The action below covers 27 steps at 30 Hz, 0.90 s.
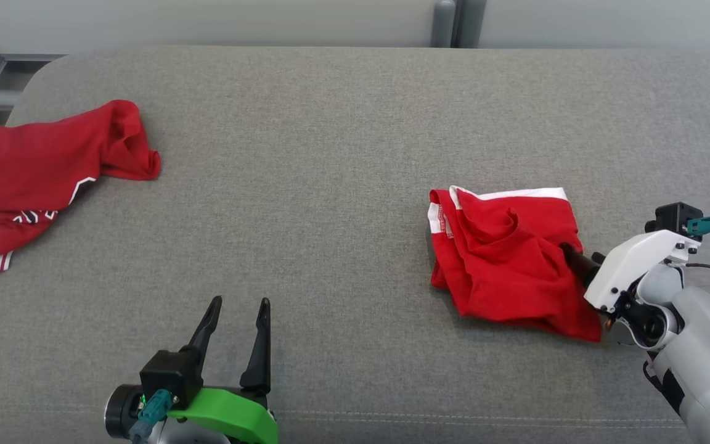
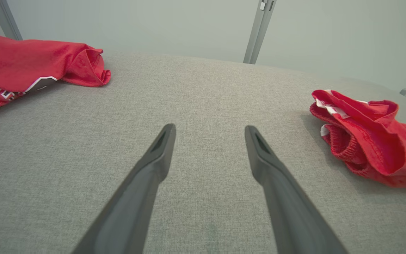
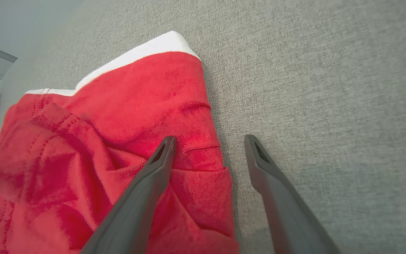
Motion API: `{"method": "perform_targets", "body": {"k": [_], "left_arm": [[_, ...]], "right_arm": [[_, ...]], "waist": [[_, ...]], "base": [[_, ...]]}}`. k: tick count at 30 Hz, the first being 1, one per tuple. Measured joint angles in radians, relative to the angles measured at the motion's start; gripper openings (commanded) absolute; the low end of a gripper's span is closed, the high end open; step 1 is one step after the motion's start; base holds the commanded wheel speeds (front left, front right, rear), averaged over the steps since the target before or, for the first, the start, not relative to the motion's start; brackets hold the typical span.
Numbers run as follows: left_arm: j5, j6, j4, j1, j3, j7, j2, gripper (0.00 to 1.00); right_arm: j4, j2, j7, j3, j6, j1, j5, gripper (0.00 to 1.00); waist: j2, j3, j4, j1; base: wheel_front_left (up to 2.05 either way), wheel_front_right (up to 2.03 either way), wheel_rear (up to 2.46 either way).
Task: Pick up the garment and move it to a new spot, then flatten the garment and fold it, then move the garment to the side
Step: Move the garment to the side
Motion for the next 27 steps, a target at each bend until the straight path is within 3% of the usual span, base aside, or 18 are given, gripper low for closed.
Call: {"method": "perform_targets", "body": {"k": [9, 10, 11, 12, 13, 21, 27], "left_arm": [[0.000, 0.000, 0.000, 0.000, 0.008, 0.000, 0.000, 1.00], [0.000, 0.000, 0.000, 0.000, 0.008, 0.000, 0.000, 1.00], [0.000, 0.000, 0.000, 0.000, 0.009, 0.000, 0.000, 1.00], [0.000, 0.000, 0.000, 0.000, 0.009, 0.000, 0.000, 1.00], [0.000, 0.000, 0.000, 0.000, 0.009, 0.000, 0.000, 1.00], [0.000, 0.000, -0.001, 0.000, 0.031, -0.002, 0.000, 1.00], [0.000, 0.000, -0.001, 0.000, 0.034, -0.002, -0.001, 1.00]], "right_arm": [[0.012, 0.038, 0.065, -0.024, 0.028, -0.001, 0.080, 1.00], [0.012, 0.038, 0.069, -0.025, 0.030, -0.002, 0.082, 0.75], [0.012, 0.036, 0.070, -0.023, 0.031, -0.003, 0.081, 0.43], [0.012, 0.035, 0.070, -0.022, 0.031, -0.004, 0.080, 0.26], [0.012, 0.034, 0.070, -0.022, 0.033, -0.004, 0.079, 0.02], [-0.002, 0.009, 0.053, -0.002, 0.044, -0.045, 0.037, 0.00], [-0.032, -0.079, 0.022, 0.024, 0.045, -0.129, -0.048, 0.00]], "waist": [[0.0000, 0.016, 0.026, 0.0000], [0.0000, 0.017, 0.026, 0.0000], [0.0000, 0.017, 0.026, 0.0000], [0.0000, 0.018, 0.025, 0.0000], [0.0000, 0.018, 0.024, 0.0000], [0.0000, 0.022, 0.009, 0.0000], [0.0000, 0.022, -0.013, 0.0000]], "base": [[0.00, 0.00, 0.00], [0.00, 0.00, 0.00], [0.00, 0.00, 0.00], [0.00, 0.00, 0.00], [0.00, 0.00, 0.00], [0.00, 0.00, 0.00], [0.00, 0.00, 0.00]]}}
